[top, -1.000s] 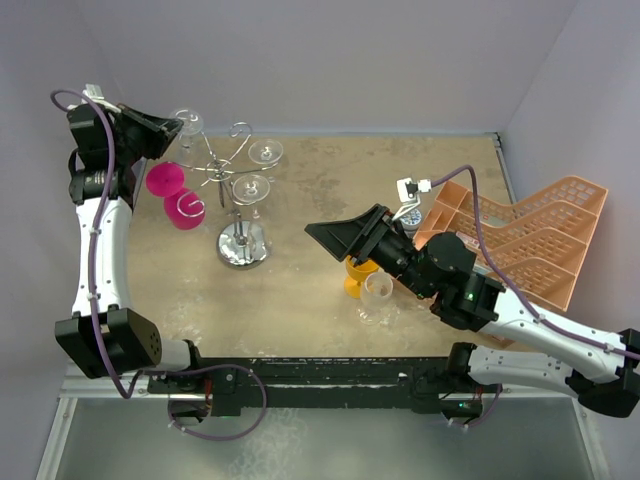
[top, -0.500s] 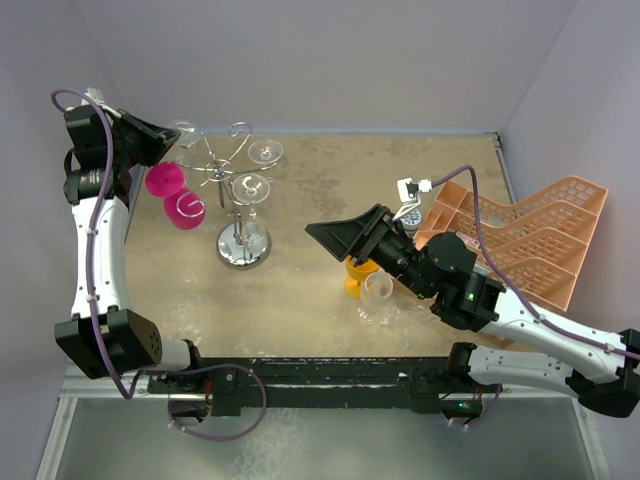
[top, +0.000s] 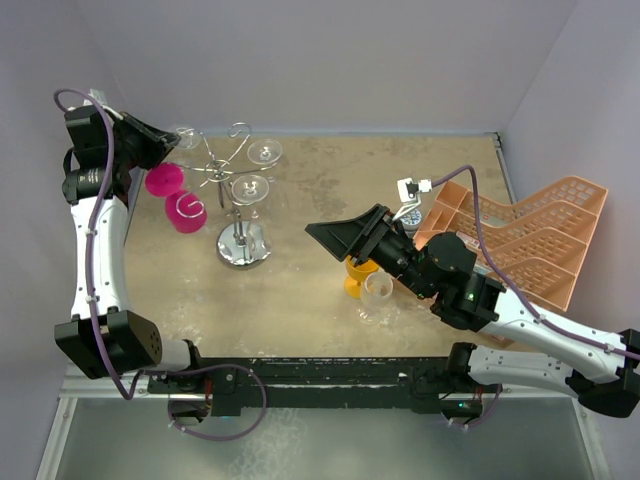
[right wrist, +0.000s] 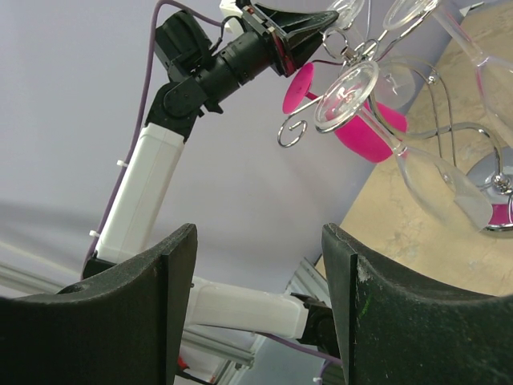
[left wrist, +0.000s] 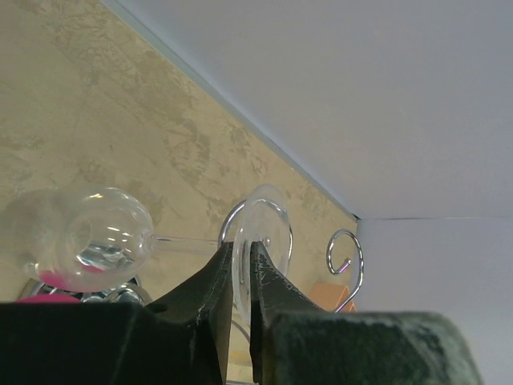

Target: Place the wine glass upside down on the wine glass rack

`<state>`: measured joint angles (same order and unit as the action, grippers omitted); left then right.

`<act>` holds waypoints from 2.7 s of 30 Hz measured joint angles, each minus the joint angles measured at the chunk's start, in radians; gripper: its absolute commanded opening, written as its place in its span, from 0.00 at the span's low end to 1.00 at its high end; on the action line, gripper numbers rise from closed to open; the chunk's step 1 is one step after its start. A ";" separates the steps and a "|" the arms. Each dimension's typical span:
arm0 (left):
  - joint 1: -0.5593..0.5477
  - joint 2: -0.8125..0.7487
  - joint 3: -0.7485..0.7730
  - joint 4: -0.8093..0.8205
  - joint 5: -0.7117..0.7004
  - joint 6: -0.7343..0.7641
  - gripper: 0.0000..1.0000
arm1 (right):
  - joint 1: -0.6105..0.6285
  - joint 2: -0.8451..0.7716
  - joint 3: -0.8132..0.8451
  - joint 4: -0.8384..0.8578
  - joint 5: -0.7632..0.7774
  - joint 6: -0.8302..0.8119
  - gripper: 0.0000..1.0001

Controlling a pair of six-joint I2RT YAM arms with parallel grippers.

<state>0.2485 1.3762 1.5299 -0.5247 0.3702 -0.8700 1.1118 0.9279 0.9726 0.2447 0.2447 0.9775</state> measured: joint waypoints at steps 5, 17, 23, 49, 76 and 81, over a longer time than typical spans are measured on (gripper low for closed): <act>0.000 0.000 0.008 -0.019 -0.032 0.029 0.16 | 0.000 0.000 0.000 -0.001 0.000 0.006 0.64; 0.005 0.000 0.074 -0.085 -0.113 0.107 0.31 | 0.000 0.001 0.000 -0.041 0.027 0.030 0.61; 0.006 0.000 0.180 -0.154 -0.156 0.176 0.35 | 0.000 0.026 0.029 -0.175 0.085 0.020 0.62; -0.271 -0.640 -0.115 -0.141 -0.148 0.462 0.38 | -0.012 0.365 0.266 -0.878 0.393 -0.142 0.60; -0.315 -0.658 -0.127 -0.150 -0.146 0.495 0.43 | -0.098 0.566 0.245 -0.808 0.314 -0.289 0.00; -0.317 -0.653 -0.115 -0.154 -0.174 0.488 0.54 | -0.098 0.472 0.245 -0.781 0.341 -0.290 0.00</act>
<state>-0.0681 0.7227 1.4151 -0.6792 0.1963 -0.3817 1.0142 1.3994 1.2175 -0.5362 0.5854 0.6880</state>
